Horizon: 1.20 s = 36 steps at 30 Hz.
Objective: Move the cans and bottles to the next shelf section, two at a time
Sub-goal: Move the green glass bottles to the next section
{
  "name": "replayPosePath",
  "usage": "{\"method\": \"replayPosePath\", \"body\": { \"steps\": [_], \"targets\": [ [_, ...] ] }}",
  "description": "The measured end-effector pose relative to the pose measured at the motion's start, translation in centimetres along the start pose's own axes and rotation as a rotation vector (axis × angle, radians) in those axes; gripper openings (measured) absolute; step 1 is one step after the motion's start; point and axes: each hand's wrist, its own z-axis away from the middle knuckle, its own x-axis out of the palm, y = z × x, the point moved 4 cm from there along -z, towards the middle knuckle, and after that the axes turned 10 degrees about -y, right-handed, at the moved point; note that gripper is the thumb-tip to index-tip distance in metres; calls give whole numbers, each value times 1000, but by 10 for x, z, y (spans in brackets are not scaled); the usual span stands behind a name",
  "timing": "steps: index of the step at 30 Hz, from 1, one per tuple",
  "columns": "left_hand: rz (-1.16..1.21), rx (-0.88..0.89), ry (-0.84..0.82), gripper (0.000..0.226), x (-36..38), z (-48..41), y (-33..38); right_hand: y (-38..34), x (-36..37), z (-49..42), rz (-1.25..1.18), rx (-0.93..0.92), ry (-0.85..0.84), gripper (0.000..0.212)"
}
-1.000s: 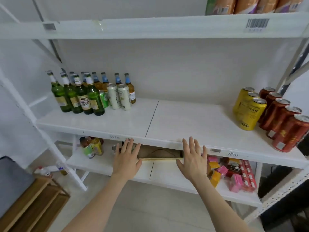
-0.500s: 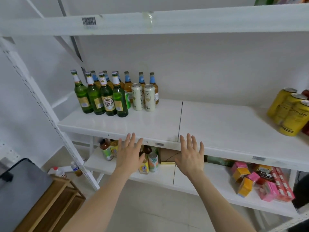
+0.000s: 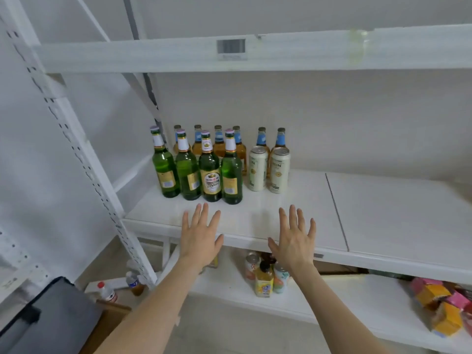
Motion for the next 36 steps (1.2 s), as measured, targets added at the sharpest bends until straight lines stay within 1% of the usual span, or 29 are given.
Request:
{"method": "replayPosePath", "body": {
  "steps": [3,7,10,13,15,17,19,21,23,25,27,29,31,36],
  "targets": [
    [-18,28,9,65,5,-14,-42,-41,-1,-14,-39,38,57,84],
    [-19,55,11,66,10,-34,-85,-84,-3,-30,-35,63,79,84],
    [18,76,42,67,10,-52,-102,-103,-7,-46,-32,86,134,86],
    [75,107,88,70,12,-70,-105,-110,-4,-64,-30,99,161,87],
    [156,118,108,74,13,-84,-103,-113,-5,-78,-28,95,172,87],
    [290,125,128,79,15,-99,-101,-114,-6,-95,-61,83,185,87],
    [446,140,98,83,21,-115,-99,-113,-7,-112,-126,72,172,88],
    [653,164,58,86,28,-133,-95,-111,-8,-130,-231,51,144,88],
    [909,174,13,87,31,-148,-91,-108,-11,-146,-399,24,136,87],
    [1138,172,-17,79,33,-162,-86,-105,-14,-160,-600,-25,111,86],
    [1273,156,-47,70,34,-174,-82,-104,-14,-174,-834,-62,46,86],
    [1362,126,-62,67,39,-186,-79,-103,-12,-188,-1051,-49,-54,83],
    [1397,128,-64,69,44,-194,-76,-100,-5,-202,-1194,-28,-121,79],
    [1445,129,-94,70,44,-207,-73,-100,8,-223,-1361,-71,-226,68]
  ]
}}
